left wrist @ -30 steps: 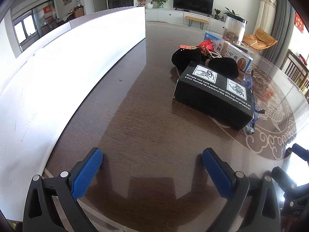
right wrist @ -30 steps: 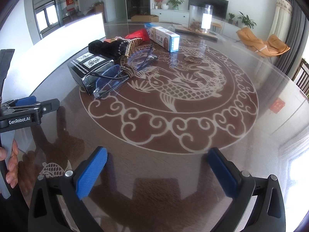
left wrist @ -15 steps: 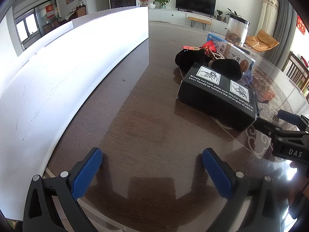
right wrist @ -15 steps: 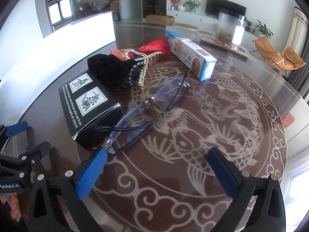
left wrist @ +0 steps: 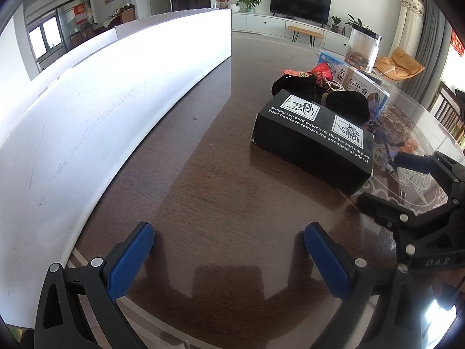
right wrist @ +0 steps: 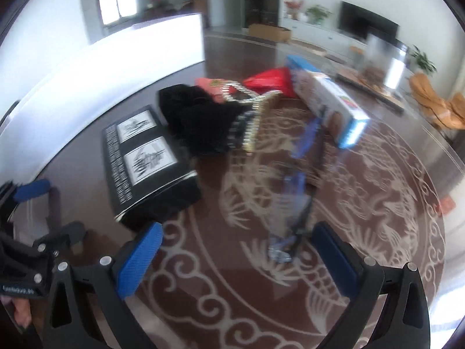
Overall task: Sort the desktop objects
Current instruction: 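Move the open right tool toward the clear-framed glasses, then lower the open left tool around the black printed box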
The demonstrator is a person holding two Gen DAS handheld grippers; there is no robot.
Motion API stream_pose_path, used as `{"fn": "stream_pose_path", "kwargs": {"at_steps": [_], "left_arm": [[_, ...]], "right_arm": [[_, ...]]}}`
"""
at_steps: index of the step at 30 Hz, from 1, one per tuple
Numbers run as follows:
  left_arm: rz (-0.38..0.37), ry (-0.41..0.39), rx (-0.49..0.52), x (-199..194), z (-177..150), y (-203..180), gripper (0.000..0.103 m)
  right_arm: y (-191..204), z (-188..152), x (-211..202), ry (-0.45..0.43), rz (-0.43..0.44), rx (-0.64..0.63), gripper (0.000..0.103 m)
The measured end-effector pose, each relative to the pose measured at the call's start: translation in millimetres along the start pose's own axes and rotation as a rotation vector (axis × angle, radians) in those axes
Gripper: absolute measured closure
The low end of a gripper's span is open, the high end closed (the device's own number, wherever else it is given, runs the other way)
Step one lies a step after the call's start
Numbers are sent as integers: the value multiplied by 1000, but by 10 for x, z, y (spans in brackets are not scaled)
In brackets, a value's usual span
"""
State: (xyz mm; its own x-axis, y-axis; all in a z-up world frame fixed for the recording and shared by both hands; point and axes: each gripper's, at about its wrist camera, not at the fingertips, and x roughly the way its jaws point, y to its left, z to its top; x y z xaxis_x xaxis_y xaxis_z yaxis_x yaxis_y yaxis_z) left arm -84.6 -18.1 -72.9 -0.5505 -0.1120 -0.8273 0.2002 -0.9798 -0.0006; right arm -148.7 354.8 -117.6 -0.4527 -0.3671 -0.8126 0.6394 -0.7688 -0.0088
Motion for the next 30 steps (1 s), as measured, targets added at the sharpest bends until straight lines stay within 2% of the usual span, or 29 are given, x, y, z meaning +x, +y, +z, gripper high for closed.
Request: {"fn": "stream_pose_path", "kwargs": {"at_steps": [2,7,12,17,19,21,23,24,26,28,29,30], "left_arm": [[1,0,0,2,-1,2,0],[2,-1,-1,3,-6,4,0],[2,-2,-1,5,-9,7,0],[-1,1,-1,1,-6,9,0],[-26,1,-7,-22,-13,20,0],[-81,-6,-29,-69,-18,47,0],[-95,-29,-41,-128,-19,69,0],[-89,-43,-44,-155,-14,76,0],[-86,-58,-57,-188,-4,105,0],[-91,-68,-79,-213,3,152,0],[-96,-75,-91,-228,8,178,0],[-100,-82,-102,-241,11,195,0]], "right_arm": [[-34,-36,3,1,-11,21,2],[-389,-121,-36,4,-121,195,0],[-337,-63,3,5,-103,150,0],[-411,54,65,6,-126,179,0],[-506,107,104,7,-161,229,0],[-627,169,147,8,-185,265,0],[-727,251,204,8,-191,276,0],[-742,301,232,3,-170,263,0],[-634,386,258,-27,-6,158,0],[-340,374,232,-16,152,-21,0],[-214,335,212,-7,172,-94,0],[-135,288,204,0,153,-145,0]]}}
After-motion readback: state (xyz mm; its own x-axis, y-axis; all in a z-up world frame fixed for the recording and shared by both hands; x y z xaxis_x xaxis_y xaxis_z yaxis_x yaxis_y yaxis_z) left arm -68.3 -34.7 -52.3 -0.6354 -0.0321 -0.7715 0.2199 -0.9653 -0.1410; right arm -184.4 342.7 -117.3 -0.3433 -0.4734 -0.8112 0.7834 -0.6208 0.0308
